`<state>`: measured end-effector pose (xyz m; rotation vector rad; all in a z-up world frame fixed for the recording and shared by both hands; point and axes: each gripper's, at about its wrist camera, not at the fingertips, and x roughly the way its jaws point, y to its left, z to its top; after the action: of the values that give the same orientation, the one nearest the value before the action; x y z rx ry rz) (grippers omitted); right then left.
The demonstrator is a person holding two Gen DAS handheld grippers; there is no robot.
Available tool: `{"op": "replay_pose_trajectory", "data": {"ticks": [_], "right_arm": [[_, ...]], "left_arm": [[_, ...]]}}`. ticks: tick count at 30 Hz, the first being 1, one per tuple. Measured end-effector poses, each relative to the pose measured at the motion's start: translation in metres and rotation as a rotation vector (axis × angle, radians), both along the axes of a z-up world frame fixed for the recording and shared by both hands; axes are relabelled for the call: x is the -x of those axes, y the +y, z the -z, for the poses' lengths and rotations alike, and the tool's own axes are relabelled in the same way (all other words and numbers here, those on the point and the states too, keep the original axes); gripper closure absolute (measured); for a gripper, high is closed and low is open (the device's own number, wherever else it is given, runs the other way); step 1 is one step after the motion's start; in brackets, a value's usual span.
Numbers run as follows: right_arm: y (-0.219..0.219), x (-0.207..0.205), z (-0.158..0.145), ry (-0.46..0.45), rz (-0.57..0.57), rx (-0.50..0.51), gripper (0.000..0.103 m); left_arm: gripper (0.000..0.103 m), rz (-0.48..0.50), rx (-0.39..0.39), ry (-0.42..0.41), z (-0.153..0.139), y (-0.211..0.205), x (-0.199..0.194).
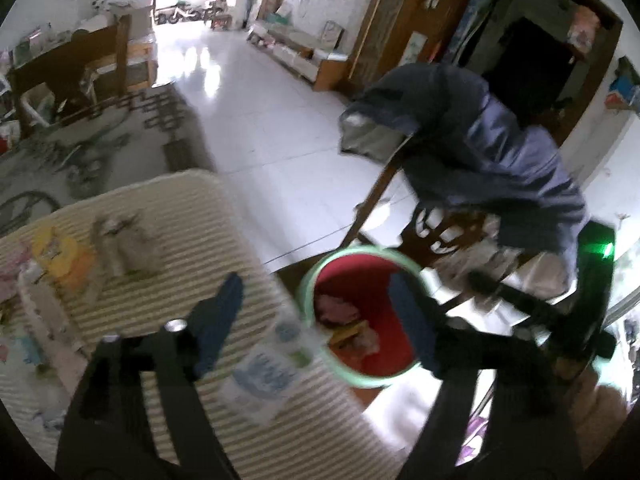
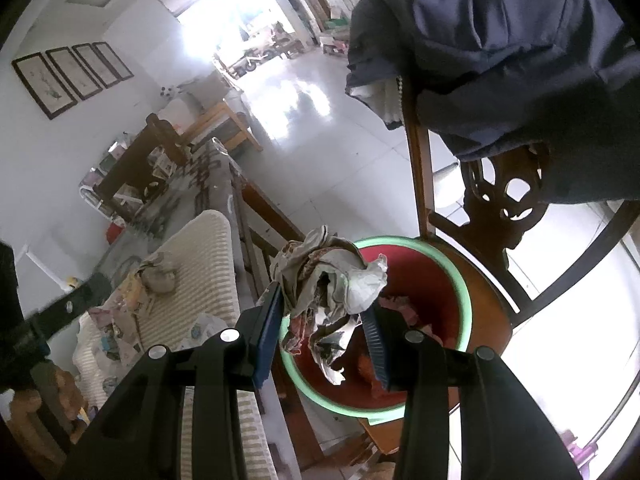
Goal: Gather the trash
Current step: 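Drop the milk carton and paper scrap into the red bin, return both tools to the table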
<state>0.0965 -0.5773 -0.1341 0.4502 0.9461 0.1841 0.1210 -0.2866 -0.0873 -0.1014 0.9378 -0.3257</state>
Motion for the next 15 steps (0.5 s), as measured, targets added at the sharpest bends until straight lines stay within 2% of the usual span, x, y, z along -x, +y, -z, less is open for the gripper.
{"op": "replay_pose_trajectory", "data": {"ticks": [2, 3, 7, 8, 11, 12, 13, 14, 15], "right_arm": [[0.004, -0.002, 0.002, 0.008, -0.012, -0.005, 0.065], [0.005, -0.003, 0.003, 0.011, -0.019, -0.006, 0.064], [0.014, -0.009, 0.006, 0.021, -0.048, -0.014, 0.064], [0.016, -0.009, 0.006, 0.020, -0.055, -0.013, 0.064], [0.018, -0.009, 0.005, 0.020, -0.069, -0.007, 0.064], [0.019, -0.008, 0.006, 0.022, -0.068, -0.007, 0.064], [0.018, -0.007, 0.006, 0.024, -0.066, -0.007, 0.064], [0.017, -0.007, 0.007, 0.027, -0.064, -0.007, 0.064], [0.016, -0.005, 0.007, 0.028, -0.059, -0.007, 0.064]], "left_arm": [[0.018, 0.024, -0.042, 0.042, 0.014, 0.006, 0.003], [0.016, 0.050, -0.080, 0.092, 0.027, 0.007, 0.004], [0.016, 0.088, -0.176, 0.185, 0.070, 0.003, 0.007], [0.016, 0.092, -0.181, 0.213, 0.081, 0.000, 0.005], [0.016, 0.101, -0.195, 0.227, 0.096, -0.007, 0.002], [0.019, 0.108, -0.202, 0.232, 0.101, -0.011, 0.000], [0.025, 0.112, -0.201, 0.242, 0.104, -0.013, -0.003], [0.038, 0.112, -0.202, 0.256, 0.108, -0.015, -0.006], [0.042, 0.107, -0.196, 0.260, 0.108, -0.016, -0.007]]}}
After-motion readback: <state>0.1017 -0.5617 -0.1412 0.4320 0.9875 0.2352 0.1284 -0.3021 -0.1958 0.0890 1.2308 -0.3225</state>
